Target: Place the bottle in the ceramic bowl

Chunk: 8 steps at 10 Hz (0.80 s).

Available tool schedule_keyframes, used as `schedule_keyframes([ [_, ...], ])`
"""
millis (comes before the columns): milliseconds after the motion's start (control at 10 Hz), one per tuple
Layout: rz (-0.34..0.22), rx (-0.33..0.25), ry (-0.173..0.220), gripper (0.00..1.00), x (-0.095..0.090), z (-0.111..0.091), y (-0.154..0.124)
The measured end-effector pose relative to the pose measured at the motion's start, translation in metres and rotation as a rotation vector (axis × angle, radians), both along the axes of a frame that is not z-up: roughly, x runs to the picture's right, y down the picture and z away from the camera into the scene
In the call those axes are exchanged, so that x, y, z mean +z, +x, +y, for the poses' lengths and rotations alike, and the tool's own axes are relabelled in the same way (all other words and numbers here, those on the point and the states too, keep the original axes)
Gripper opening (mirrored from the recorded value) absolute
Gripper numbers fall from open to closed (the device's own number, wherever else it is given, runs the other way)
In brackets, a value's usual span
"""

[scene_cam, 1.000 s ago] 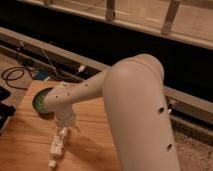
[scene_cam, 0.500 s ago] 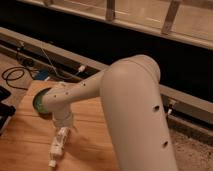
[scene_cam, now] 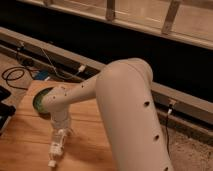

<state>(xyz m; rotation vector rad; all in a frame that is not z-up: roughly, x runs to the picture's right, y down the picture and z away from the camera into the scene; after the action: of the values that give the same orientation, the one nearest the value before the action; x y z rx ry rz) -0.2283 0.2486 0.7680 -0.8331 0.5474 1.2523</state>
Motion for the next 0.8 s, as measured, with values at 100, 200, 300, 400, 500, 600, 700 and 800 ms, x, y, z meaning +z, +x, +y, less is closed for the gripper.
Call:
schedule_keyframes([
  [100, -0.003, -0.002, -0.012, 0.65, 0.004, 0.004, -0.002],
  [200, -0.008, -0.004, -0.029, 0.65, 0.008, 0.009, -0.007],
  [300, -0.011, -0.005, -0.041, 0.65, 0.012, 0.012, -0.01],
  [400, -0.013, -0.008, -0.049, 0.63, 0.014, 0.014, -0.012],
  [500, -0.015, -0.016, -0.047, 0.55, 0.014, 0.015, -0.013],
  [600, -0.015, -0.025, -0.035, 0.44, 0.012, 0.015, -0.015],
  [700, -0.016, -0.028, -0.025, 0.34, 0.009, 0.014, -0.016],
  [800, -0.016, -0.027, -0.015, 0.24, 0.007, 0.013, -0.015],
])
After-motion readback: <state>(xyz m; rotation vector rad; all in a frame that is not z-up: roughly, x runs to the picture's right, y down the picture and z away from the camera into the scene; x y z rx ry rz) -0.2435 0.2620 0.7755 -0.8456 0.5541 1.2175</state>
